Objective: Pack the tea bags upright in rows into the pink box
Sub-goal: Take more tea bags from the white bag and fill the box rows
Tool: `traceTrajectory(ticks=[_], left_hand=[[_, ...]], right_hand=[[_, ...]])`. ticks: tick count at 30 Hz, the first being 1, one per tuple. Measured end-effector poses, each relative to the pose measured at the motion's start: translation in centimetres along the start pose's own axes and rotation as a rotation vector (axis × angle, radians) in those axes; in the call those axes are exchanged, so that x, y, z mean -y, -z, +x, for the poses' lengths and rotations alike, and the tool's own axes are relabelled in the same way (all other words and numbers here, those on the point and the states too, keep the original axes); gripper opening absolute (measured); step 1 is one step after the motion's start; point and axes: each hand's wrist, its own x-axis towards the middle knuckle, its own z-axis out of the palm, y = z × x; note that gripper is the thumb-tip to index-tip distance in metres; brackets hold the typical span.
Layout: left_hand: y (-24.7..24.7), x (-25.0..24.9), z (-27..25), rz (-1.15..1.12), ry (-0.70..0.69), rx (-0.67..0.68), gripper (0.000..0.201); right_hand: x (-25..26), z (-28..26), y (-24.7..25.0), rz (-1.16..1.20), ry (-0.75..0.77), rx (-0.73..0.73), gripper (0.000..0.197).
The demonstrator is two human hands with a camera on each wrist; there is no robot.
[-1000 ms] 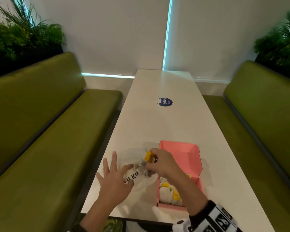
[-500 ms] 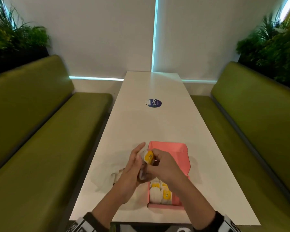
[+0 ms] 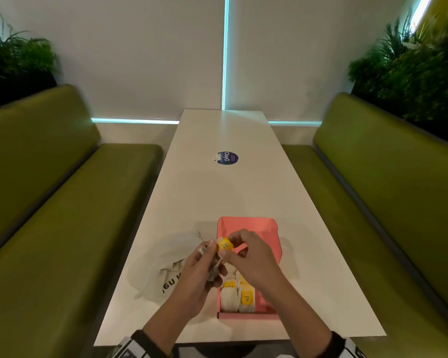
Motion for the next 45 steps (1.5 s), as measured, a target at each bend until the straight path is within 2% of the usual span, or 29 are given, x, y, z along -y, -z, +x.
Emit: traceTrajectory(ticks=[3,6,9,11,15,17,19,22,25,28,33,36,37,38,41,42,43,45], left_hand=[[0.0,0.2,-0.1,0.003,0.021,-0.021,0.041],[0.3,0.3,0.1,0.003,0.032,-0.089,0.047],[0.7,0.5,0.3,-0.002,0.015,-0.183,0.039],[0.7,0.5,0.3,0.038,-0.031,-0.215,0.035],[-0.1,0.3,-0.5,0.191,-0.178,-0.119,0.033],[-0.5,0.2,-0.8,0.236,-0.251,-0.099,0.029],[-0.7,0.3,-0.8,0.278,-0.306,-0.135,0.024],[-0.1,0.7,-0.5,0.374,-0.347,-0.186,0.018],[0.5,1.1,-0.2,0.477,-0.382,-0.197,0.004],[0.8,1.1,-0.1,0.598,-0.430,-0.144,0.007],[1.4,0.8,0.1,0.807,-0.479,-0.013,0.021],[1.4,0.5,-0.1,0.853,-0.489,0.030,0.024],[1.3,0.4,-0.1,0.839,-0.490,0.022,0.023],[1.3,0.3,-0.2,0.807,-0.488,-0.002,0.022],[1.1,-0.2,-0.5,0.670,-0.460,-0.108,0.012],[1.2,-0.3,-0.6,0.640,-0.451,-0.141,0.010],[1.3,-0.3,-0.6,0.617,-0.446,-0.167,0.009],[1.5,-0.3,-0.5,0.584,-0.437,-0.188,0.009]], right_hand=[[-0.3,0.2,0.4,0.118,-0.064,0.026,0.010],[-0.4,0.5,1.1,0.341,-0.186,0.017,0.006],[-0.3,0.6,1.9,0.543,-0.258,0.014,0.009],[-0.3,0.5,2.1,0.597,-0.255,0.011,0.017],[-0.1,0.3,1.6,0.596,-0.190,0.007,0.023],[-0.1,0.1,1.3,0.554,-0.167,-0.014,0.019],[-0.3,0.0,1.2,0.477,-0.159,-0.027,0.013],[-0.6,-0.2,1.3,0.379,-0.147,0.038,0.003],[-1.0,-0.4,1.6,0.227,-0.121,0.089,0.005],[-1.3,-0.3,2.4,-0.068,0.024,0.070,0.012],[-0.7,0.0,3.5,-0.320,0.165,0.225,0.027],[-0.7,0.1,3.8,-0.391,0.160,0.285,0.015],[-0.7,0.2,3.8,-0.371,0.158,0.271,0.013],[-0.9,0.4,3.7,-0.335,0.148,0.195,0.015],[-1.5,1.2,3.4,-0.250,0.143,-0.283,0.029],[-1.4,1.2,3.6,-0.275,0.144,-0.299,0.029],[-1.4,1.0,3.9,-0.310,0.142,-0.170,0.024],[-1.3,0.4,4.1,-0.319,0.112,0.330,0.009]])
